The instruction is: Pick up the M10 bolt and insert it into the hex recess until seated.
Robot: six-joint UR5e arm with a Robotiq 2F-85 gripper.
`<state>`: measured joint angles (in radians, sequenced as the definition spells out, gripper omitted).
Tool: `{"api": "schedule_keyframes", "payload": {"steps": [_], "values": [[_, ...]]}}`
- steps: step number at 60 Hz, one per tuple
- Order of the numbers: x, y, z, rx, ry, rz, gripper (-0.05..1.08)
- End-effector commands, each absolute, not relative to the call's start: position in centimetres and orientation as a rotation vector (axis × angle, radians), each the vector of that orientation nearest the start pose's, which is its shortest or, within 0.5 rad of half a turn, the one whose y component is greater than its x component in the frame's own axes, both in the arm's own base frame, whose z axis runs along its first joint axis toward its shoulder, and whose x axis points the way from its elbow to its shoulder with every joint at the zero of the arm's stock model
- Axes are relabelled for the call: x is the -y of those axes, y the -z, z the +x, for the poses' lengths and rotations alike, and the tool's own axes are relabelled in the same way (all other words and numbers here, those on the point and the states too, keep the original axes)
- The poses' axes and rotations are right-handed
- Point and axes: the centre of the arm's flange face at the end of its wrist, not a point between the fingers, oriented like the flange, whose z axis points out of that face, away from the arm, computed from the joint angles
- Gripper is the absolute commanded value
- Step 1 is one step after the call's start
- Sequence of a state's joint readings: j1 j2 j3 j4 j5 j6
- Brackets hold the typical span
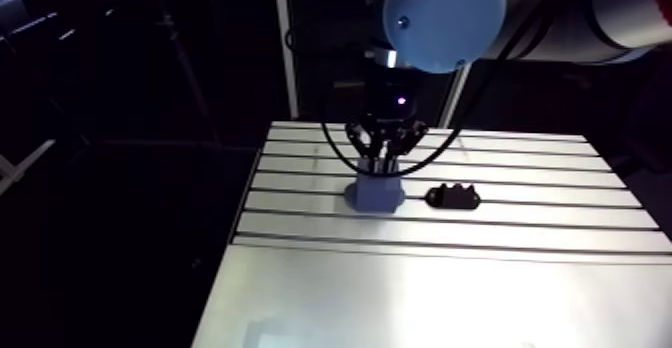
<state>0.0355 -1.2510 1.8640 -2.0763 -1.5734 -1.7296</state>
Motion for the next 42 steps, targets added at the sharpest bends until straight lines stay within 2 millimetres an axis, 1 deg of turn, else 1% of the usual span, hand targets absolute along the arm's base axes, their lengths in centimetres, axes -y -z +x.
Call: {"api": "schedule_keyframes", "payload": {"steps": [1,21,42], "values": [[15.3,-23.17,-53.78,-3.022,0.006,-0.297,0.72],[15.34,-23.45,-53.88,-3.017,0.002,-0.356,0.73],[15.39,-23.48,-53.75,-2.981,0.008,-0.528,0.73]]}}
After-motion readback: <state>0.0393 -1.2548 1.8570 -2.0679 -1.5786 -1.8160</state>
